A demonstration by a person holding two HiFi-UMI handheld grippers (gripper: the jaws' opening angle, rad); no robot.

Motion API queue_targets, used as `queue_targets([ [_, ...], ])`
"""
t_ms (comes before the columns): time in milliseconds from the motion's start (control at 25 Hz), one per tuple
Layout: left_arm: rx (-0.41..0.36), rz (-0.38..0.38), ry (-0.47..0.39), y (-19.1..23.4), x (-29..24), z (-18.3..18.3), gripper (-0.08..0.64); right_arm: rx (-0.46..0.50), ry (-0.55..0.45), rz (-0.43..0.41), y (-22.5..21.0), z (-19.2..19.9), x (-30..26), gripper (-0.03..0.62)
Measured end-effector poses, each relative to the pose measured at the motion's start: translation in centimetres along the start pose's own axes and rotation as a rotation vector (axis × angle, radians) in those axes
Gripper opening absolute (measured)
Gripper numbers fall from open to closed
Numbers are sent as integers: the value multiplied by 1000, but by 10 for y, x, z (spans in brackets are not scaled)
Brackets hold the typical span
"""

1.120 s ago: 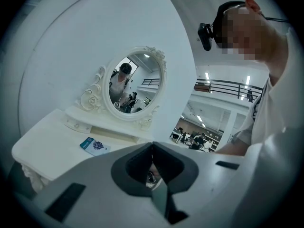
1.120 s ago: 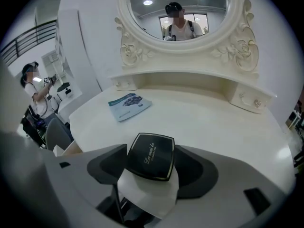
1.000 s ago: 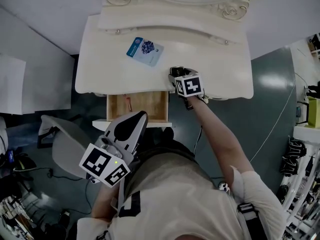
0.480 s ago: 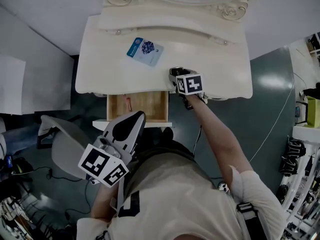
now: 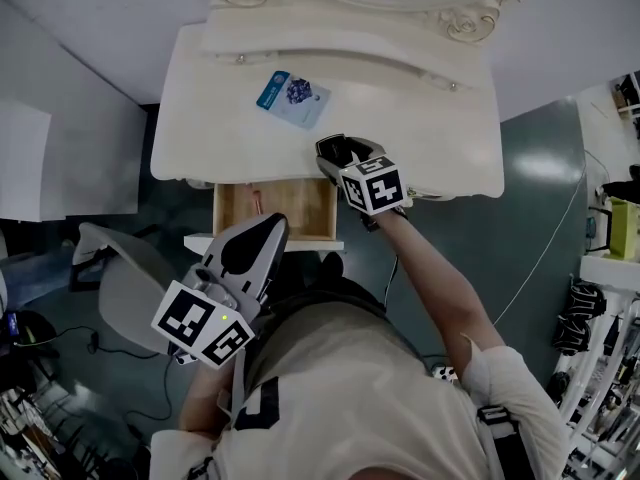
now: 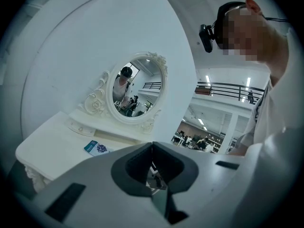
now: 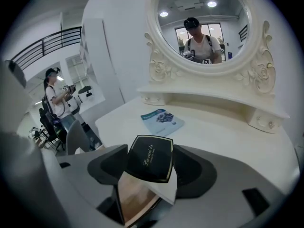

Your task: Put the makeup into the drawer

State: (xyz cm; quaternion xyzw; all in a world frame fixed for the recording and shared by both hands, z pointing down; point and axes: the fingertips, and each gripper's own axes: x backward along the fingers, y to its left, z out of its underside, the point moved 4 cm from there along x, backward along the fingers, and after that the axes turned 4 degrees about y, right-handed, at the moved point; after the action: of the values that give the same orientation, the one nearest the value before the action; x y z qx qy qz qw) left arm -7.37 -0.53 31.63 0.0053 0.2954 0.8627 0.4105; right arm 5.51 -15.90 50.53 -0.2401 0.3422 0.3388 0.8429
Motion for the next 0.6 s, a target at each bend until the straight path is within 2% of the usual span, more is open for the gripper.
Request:
queue_targets([
  [320,16,-68,-45,19,19,-6,58,106,22,-177,79,17,17,313],
  [600,23,-109,-73,30,35,-8,58,150,116,-229,108,50,-4,313],
])
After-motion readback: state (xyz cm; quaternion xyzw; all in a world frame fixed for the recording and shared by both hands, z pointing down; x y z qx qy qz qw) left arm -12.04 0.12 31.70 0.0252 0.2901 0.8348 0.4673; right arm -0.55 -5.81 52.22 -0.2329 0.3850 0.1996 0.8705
